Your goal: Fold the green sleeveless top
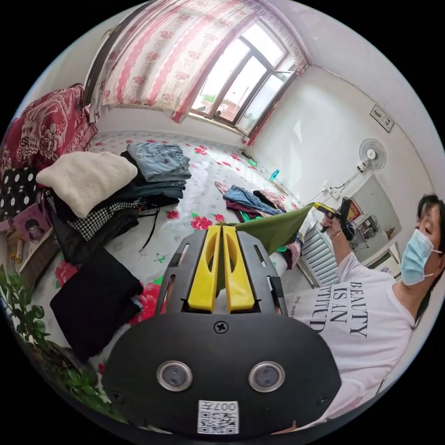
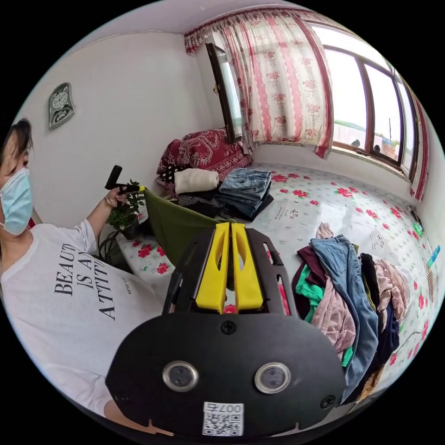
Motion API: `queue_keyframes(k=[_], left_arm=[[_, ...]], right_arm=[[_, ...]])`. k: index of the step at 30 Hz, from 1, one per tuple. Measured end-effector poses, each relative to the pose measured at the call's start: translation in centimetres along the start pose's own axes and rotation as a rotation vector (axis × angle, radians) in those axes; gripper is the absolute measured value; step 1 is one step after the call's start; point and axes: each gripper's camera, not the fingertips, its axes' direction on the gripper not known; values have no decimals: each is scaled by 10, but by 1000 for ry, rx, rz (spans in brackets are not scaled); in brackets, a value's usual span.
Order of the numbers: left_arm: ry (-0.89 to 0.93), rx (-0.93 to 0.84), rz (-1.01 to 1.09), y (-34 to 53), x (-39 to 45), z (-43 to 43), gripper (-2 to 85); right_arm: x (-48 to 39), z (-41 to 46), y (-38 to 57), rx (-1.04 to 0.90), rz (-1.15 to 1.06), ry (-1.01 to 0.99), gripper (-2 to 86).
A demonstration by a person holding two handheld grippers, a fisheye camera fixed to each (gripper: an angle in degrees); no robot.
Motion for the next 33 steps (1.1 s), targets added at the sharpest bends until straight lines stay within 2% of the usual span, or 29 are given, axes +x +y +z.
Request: queue_keyframes(k=[4,8,11,16,19,23,25,29,33], left_arm=[[-9,8,-49,-30,-20,26,-10],[27,81,-81,-66,-25,24,-10],[5,142,-10,-79,-9,8,-10],[-15,208,84,-60,13,-7,-10],[-52,196,114,-28,15,2,-9],[-126,106,101,41,1,48,-10],[-126,42,36,78,-16,79,-10],[-59,-96,-248,176,-62,144,-10],[24,-117,-407,242,-68,156,-10]], right_arm=[[42,40,-25,-47,72,19,-3],[72,38,-54,39,98,14,-3],[78,20,-67,126,67,11,-3],[65,7,-62,157,-40,50,-3],[53,25,-35,124,-104,70,-3],[45,85,29,-24,-103,90,-3],[49,122,67,-104,-45,68,-3],[58,206,159,-332,121,-4,-3],[58,233,208,-425,228,-72,-3]])
